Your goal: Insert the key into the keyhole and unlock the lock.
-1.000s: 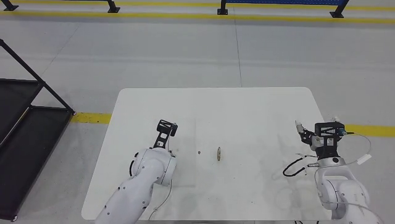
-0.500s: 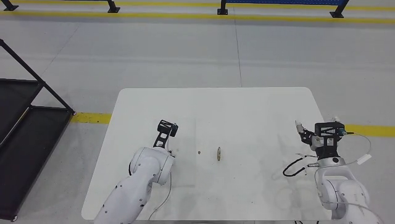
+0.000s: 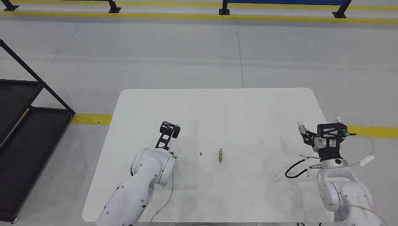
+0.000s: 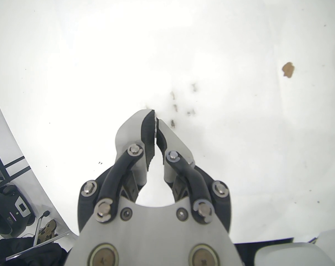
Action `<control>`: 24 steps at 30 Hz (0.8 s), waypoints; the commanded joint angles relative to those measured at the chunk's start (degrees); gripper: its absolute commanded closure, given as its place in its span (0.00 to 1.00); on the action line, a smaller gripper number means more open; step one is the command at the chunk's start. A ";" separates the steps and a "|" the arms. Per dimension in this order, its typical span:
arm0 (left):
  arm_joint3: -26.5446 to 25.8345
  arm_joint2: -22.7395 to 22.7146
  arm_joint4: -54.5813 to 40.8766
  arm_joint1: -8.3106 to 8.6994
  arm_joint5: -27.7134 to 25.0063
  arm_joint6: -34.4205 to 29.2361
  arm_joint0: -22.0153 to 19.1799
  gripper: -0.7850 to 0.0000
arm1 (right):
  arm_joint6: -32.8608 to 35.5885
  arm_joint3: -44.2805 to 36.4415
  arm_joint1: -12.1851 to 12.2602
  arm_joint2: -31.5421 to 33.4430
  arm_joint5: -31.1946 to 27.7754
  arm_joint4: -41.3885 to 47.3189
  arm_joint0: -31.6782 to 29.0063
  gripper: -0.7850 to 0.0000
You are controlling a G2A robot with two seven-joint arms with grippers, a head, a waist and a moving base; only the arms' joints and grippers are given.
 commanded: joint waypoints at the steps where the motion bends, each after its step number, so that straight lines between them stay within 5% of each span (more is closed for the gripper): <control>1: -0.18 -0.04 0.09 -0.06 -0.20 -0.06 0.11 1.00 | 0.00 0.00 0.00 0.00 0.00 0.00 0.00 0.00; 24: -3.89 -6.31 -5.21 0.08 -4.17 -2.52 2.71 1.00 | 0.00 0.00 0.00 0.00 0.00 0.00 0.00 0.00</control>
